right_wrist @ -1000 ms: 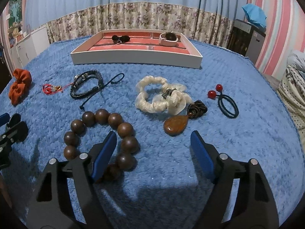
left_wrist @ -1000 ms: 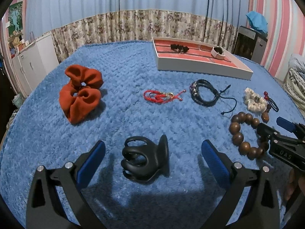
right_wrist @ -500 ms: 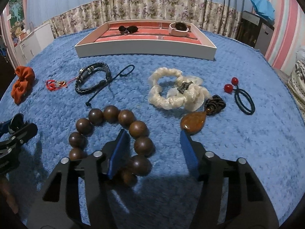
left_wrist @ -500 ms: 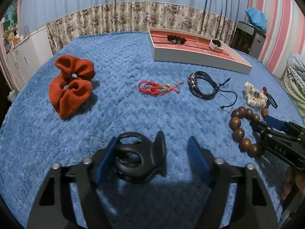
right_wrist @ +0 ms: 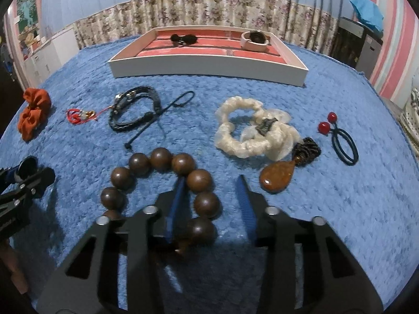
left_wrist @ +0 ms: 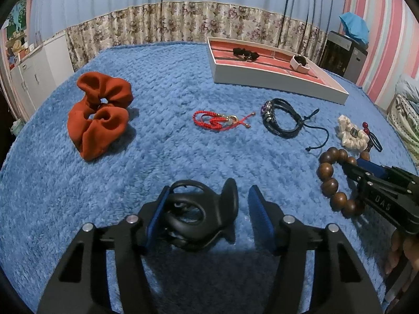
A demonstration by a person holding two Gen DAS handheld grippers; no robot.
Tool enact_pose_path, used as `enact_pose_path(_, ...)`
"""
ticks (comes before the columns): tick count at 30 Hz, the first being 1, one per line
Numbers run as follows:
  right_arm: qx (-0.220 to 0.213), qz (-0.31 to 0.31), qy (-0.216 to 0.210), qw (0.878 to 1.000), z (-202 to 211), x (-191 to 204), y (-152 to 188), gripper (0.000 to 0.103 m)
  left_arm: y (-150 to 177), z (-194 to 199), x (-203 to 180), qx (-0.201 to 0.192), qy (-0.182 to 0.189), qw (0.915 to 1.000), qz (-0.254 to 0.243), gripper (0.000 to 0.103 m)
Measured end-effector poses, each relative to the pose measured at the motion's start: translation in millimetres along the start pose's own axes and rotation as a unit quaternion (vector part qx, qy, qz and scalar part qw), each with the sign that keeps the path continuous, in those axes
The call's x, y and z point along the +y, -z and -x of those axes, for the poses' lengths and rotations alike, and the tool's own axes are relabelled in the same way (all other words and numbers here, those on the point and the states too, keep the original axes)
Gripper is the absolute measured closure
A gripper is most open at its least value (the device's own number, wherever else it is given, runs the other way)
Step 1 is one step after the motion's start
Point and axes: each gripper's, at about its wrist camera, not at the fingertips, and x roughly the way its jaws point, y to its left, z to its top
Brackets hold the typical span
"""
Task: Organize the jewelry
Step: 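Close the left gripper on the claw clip while the right gripper closes on the bead bracelet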
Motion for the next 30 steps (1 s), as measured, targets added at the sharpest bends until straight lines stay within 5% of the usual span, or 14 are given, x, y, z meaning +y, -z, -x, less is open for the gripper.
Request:
enact_pose_path(2, -0.002, 0.005, -0.005, 1.0, 0.3, 1.7, 0.4, 0.078, 0.4, 0.5, 0.9, -0.001, 0.0, 1.0, 0.002, 0.047)
enact_pose_path(13, -0.006, -0.013, -0.028, 1.0, 2.4, -7.3, 1.9, 0.079, 0.6, 1.8, 6.2, -0.003, -0.009, 0.9999, 0.01, 0.059)
enact_pose_path(30, -0.02, -0.015, -0.048, 0.999, 10.7, -9.2, -0.5, 0.081, -2.0, 5.3, 1.5, -0.013, -0.023, 0.9996, 0.003, 0.059)
